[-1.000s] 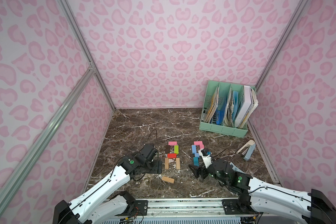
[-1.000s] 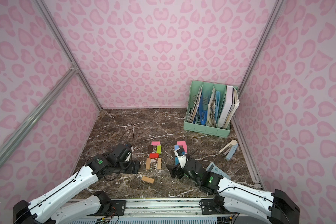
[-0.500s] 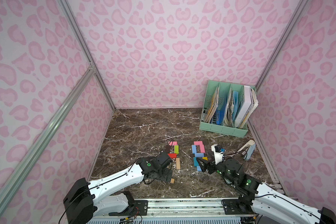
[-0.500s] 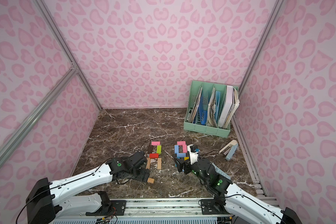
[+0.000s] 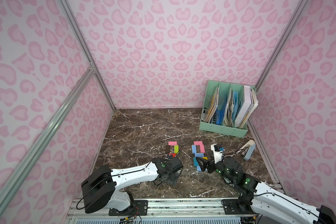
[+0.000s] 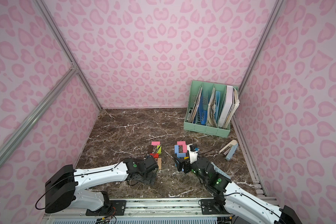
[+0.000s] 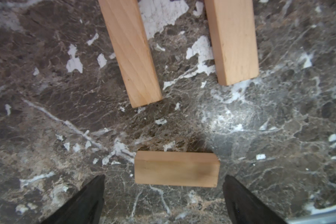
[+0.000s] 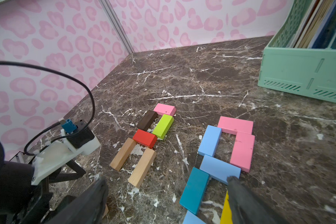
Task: Assemble the number 8 with building blocks
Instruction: Assemble the building block at the center of the board.
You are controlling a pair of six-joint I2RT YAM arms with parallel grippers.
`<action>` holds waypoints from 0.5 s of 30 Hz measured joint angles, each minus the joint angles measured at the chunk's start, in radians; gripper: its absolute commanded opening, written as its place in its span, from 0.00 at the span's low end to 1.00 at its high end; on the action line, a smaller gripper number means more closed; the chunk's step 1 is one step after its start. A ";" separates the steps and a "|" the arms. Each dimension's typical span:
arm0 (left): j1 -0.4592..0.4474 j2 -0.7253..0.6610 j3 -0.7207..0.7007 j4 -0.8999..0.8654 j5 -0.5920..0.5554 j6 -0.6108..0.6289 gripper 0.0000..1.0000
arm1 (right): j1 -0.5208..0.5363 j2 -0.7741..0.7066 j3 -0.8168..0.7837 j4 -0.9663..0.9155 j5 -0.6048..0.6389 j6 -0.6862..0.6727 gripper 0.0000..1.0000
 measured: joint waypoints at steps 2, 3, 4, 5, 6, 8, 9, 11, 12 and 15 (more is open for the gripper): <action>-0.003 0.010 -0.006 0.013 0.002 -0.011 0.98 | -0.002 0.012 0.006 0.000 0.000 -0.003 0.97; -0.004 0.016 -0.009 0.021 0.007 -0.011 0.98 | -0.002 0.017 0.008 -0.001 0.000 -0.003 0.97; -0.004 0.021 -0.010 0.028 0.010 -0.014 0.98 | -0.002 0.021 0.010 -0.001 0.000 -0.003 0.97; -0.004 0.029 -0.013 0.037 0.014 -0.015 0.98 | -0.002 0.024 0.011 -0.002 -0.001 -0.003 0.97; -0.004 0.035 -0.015 0.044 0.018 -0.017 0.98 | -0.002 0.027 0.013 -0.002 -0.001 -0.003 0.97; -0.004 0.045 -0.018 0.056 0.023 -0.018 0.98 | -0.002 0.030 0.015 -0.003 -0.001 -0.003 0.97; -0.004 0.050 -0.020 0.063 0.023 -0.018 0.98 | -0.002 0.031 0.016 -0.003 -0.001 -0.004 0.97; -0.004 0.061 -0.020 0.074 0.030 -0.018 0.98 | -0.003 0.031 0.019 -0.003 -0.002 -0.007 0.97; -0.004 0.068 -0.020 0.081 0.034 -0.018 0.97 | -0.003 0.034 0.022 -0.005 -0.001 -0.007 0.97; -0.004 0.083 -0.020 0.095 0.043 -0.018 0.95 | -0.003 0.042 0.029 -0.007 -0.001 -0.013 0.97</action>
